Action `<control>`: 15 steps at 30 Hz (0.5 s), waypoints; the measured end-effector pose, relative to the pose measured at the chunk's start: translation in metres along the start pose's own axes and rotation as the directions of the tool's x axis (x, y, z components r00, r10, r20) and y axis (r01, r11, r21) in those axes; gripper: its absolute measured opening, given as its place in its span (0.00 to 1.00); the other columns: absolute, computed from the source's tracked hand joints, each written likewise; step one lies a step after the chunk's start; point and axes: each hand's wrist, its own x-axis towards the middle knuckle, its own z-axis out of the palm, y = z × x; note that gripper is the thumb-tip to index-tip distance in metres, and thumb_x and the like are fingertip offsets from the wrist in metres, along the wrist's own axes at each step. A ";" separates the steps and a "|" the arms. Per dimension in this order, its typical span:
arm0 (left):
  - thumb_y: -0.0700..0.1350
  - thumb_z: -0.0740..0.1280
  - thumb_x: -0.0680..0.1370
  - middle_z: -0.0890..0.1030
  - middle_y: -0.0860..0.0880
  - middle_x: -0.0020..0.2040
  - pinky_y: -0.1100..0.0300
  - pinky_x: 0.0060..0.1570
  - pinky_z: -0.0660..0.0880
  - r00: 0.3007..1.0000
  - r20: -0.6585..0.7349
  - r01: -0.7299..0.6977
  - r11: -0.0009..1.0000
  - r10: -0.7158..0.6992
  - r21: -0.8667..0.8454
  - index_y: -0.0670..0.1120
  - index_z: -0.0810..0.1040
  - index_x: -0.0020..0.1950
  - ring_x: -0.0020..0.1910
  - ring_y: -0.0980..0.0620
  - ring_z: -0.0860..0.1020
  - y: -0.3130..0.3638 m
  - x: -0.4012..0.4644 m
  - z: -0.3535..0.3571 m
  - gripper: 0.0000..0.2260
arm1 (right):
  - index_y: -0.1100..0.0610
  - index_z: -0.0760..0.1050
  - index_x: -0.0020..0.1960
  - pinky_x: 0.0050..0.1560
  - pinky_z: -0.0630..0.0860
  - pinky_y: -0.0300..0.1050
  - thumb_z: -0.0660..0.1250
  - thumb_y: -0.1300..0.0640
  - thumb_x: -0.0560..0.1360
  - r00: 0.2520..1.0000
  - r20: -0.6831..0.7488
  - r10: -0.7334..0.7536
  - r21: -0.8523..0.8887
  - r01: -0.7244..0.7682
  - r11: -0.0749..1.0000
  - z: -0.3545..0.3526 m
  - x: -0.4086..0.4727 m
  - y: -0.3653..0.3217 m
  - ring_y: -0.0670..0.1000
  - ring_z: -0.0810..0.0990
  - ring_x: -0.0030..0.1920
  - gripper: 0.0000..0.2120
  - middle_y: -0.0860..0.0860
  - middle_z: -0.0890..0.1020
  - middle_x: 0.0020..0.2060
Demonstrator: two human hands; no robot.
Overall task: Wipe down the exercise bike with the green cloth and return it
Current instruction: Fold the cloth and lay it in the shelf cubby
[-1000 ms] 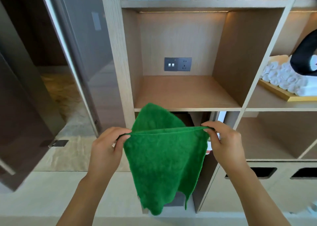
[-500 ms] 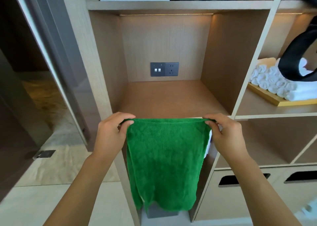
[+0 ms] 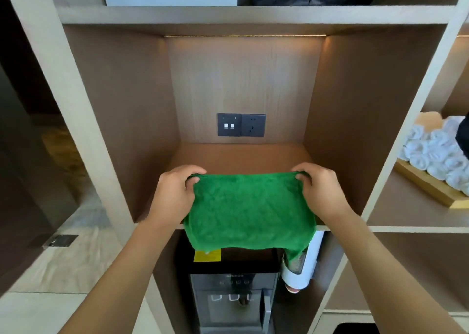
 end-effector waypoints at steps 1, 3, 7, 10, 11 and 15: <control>0.28 0.70 0.78 0.87 0.50 0.53 0.61 0.62 0.76 1.000 0.016 0.025 1.000 -0.025 0.007 0.43 0.87 0.55 0.55 0.53 0.83 -0.005 0.006 0.007 0.13 | 0.63 0.85 0.55 0.57 0.76 0.44 0.65 0.72 0.80 0.999 0.041 0.035 -0.011 -0.035 0.999 0.005 0.009 0.004 0.57 0.83 0.54 0.12 0.57 0.87 0.52; 0.28 0.70 0.78 0.87 0.51 0.54 0.64 0.63 0.74 0.995 0.059 0.078 0.997 -0.079 0.021 0.44 0.87 0.56 0.56 0.54 0.83 -0.016 0.019 0.019 0.14 | 0.60 0.85 0.53 0.54 0.79 0.49 0.62 0.73 0.79 0.985 0.130 0.114 -0.030 -0.111 0.993 0.014 0.027 0.011 0.58 0.83 0.52 0.15 0.57 0.87 0.49; 0.28 0.70 0.78 0.87 0.49 0.54 0.60 0.65 0.75 0.969 0.154 0.193 0.981 -0.195 0.026 0.45 0.88 0.55 0.56 0.52 0.84 -0.039 0.051 0.044 0.15 | 0.56 0.85 0.50 0.52 0.82 0.53 0.59 0.72 0.77 0.944 0.222 0.244 -0.069 -0.234 0.970 0.028 0.064 0.021 0.59 0.84 0.52 0.19 0.57 0.86 0.49; 0.28 0.70 0.77 0.87 0.47 0.53 0.57 0.63 0.78 0.943 0.194 0.271 0.962 -0.270 0.022 0.45 0.88 0.54 0.56 0.48 0.84 -0.052 0.080 0.062 0.15 | 0.54 0.86 0.50 0.60 0.81 0.50 0.60 0.70 0.77 0.920 0.208 0.332 -0.061 -0.327 0.943 0.038 0.092 0.026 0.57 0.83 0.57 0.19 0.56 0.86 0.53; 0.28 0.71 0.77 0.87 0.46 0.52 0.58 0.62 0.77 0.936 0.199 0.292 0.956 -0.291 0.029 0.45 0.88 0.53 0.56 0.47 0.84 -0.056 0.088 0.068 0.14 | 0.54 0.86 0.51 0.62 0.80 0.49 0.60 0.70 0.77 0.910 0.202 0.363 -0.061 -0.358 0.932 0.042 0.099 0.028 0.56 0.83 0.59 0.18 0.55 0.86 0.55; 0.28 0.72 0.76 0.88 0.45 0.50 0.63 0.56 0.74 0.908 0.212 0.361 0.932 -0.361 0.037 0.44 0.88 0.51 0.54 0.47 0.85 -0.071 0.099 0.089 0.13 | 0.58 0.85 0.54 0.59 0.74 0.41 0.61 0.70 0.76 0.894 0.159 0.420 -0.033 -0.420 0.907 0.061 0.112 0.036 0.58 0.81 0.61 0.16 0.58 0.84 0.58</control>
